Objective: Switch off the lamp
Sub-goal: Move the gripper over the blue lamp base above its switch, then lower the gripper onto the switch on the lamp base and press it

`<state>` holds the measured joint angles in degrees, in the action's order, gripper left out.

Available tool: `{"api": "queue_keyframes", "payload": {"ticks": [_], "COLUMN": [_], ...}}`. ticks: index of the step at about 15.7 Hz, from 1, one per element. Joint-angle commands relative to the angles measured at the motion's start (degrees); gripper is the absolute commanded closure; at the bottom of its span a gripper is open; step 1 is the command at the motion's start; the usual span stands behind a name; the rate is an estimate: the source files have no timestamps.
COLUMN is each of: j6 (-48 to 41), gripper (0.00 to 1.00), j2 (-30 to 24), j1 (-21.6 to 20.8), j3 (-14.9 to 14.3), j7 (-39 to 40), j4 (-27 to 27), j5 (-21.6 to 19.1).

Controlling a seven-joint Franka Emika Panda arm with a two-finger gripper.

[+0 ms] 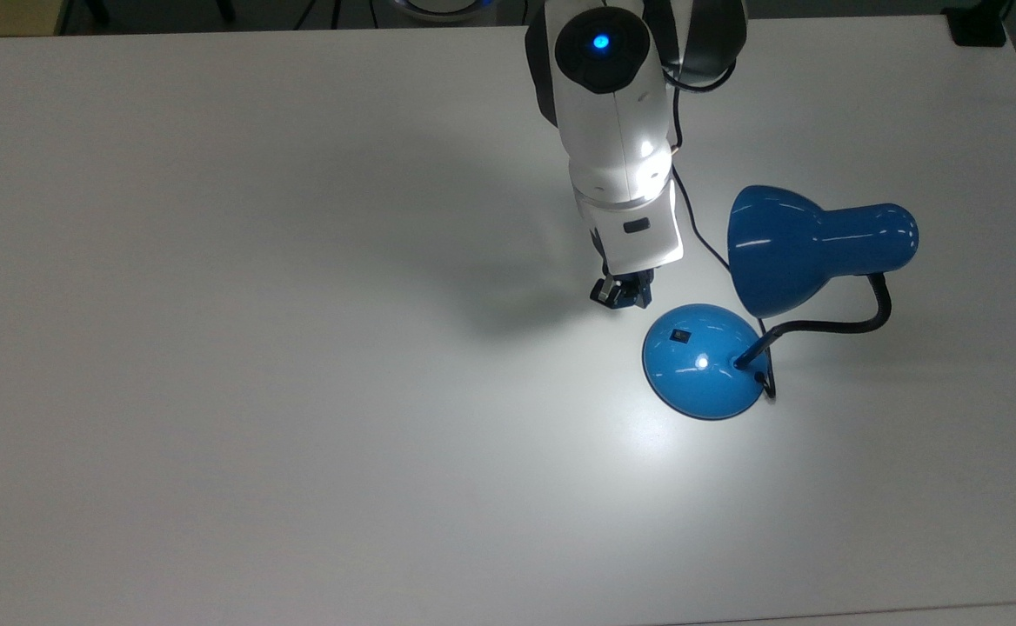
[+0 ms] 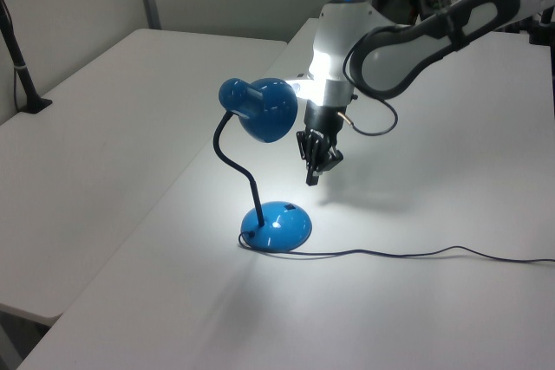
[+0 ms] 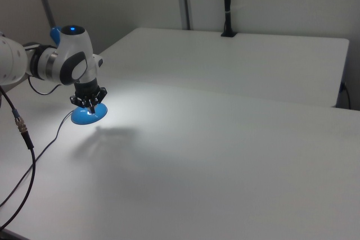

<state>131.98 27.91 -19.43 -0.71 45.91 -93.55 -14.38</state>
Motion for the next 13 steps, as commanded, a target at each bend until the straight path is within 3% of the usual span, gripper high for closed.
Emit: {"api": "queue_keyframes", "payload": {"ticks": [1, 13], "j6": [1.4, 5.6], "gripper": [1.0, 1.0], "j2": [2.4, 8.1], "j1": [-1.7, -4.4], "j3": [-0.9, -1.0], "j7": [2.3, 1.9], "j4": [3.1, 6.8], "j5": [0.2, 0.5]}}
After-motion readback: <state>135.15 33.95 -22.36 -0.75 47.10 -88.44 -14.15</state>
